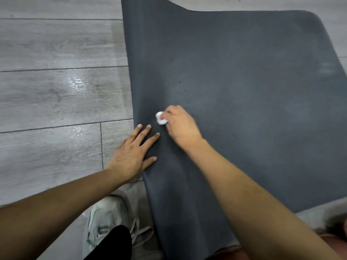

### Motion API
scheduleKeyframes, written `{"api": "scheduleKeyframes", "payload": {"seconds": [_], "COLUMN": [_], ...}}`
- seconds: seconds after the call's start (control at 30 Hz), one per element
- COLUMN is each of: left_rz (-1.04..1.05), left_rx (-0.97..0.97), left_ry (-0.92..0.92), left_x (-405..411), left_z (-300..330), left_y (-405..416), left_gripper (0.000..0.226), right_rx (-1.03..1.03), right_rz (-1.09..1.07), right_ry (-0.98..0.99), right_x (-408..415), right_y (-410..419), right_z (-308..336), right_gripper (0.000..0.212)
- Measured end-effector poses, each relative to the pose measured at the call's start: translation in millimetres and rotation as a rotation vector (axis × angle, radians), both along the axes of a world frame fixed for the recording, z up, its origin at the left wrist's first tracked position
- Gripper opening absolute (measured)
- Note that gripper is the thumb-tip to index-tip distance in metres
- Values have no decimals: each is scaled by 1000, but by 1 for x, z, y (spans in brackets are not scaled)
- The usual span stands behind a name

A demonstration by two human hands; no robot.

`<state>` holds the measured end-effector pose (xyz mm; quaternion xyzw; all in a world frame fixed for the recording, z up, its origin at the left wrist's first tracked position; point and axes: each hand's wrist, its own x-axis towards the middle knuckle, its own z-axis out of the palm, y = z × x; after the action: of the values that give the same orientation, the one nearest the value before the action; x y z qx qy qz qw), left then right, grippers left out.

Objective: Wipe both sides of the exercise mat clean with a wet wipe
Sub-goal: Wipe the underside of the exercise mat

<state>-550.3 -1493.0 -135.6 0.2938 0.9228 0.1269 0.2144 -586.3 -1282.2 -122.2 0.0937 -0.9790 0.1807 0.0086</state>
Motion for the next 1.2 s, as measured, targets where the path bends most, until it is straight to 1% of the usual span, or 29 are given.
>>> {"api": "scheduleKeyframes", "payload": {"seconds": [0.07,0.13,0.2,0.23,0.27,0.33,0.37,0.43,0.5,0.57,0.6,0.63,0.67,0.7,0.77,0.83,0.87,0.9,0.97,1.0,1.07,1.13,1.2], "left_rz": [9,37,67,83,116,197,221,224,189,142,135,137,141,144,152,147,136,119,93,84,39,-12,-28], "left_rx": [45,90,110,130,176,286,301,236,110,49,45,52,61,69,77,81,81,78,55,35,-18,-57,-69], "left_ry": [-9,-48,-80,-85,-86,-67,-51,-38,-18,-12,-26,-42,-57,-69,-101,-133,-152,-171,-205,-223,-230,-229,-229], "left_x": [-1,-5,-14,-20,-26,-42,-52,-69,-80,-84,-84,-85,-86,-87,-88,-87,-88,-89,-92,-92,-89,-81,-75], "left_z": [2,9,15,19,22,27,27,27,23,20,21,22,25,26,32,36,37,39,42,43,46,48,48], "left_y": [0,2,-1,-2,-3,-2,0,4,5,3,3,3,4,4,3,2,1,1,1,1,1,1,0], "left_gripper": [78,82,84,79,70,46,43,52,56,55,54,53,52,52,52,56,58,61,68,76,96,104,98], "right_rx": [145,229,170,112,63,-38,-106,-220,-219,-139,-72,-6,55,108,187,210,183,134,-8,-97,-210,-239,-167], "right_rz": [-233,-481,-617,-658,-672,-614,-552,-383,-188,-20,14,-9,-89,-207,-450,-633,-674,-661,-529,-438,-285,-207,-101], "right_ry": [11,-15,-41,-42,-37,8,34,21,-6,1,23,34,42,33,-56,-132,-137,-122,-51,-32,-57,-88,-19], "right_x": [-4,-1,6,9,10,15,20,36,53,52,45,37,29,22,16,14,13,14,24,36,60,69,64], "right_y": [55,104,117,107,88,35,6,-53,-87,-76,-57,-33,-6,24,81,104,94,72,9,-25,-73,-73,-38], "right_z": [-2,1,3,4,5,4,3,6,9,8,6,5,4,4,10,14,17,19,17,15,13,13,13], "right_gripper": [21,29,34,32,29,22,20,17,16,16,15,14,15,16,21,24,23,21,16,15,17,19,18]}}
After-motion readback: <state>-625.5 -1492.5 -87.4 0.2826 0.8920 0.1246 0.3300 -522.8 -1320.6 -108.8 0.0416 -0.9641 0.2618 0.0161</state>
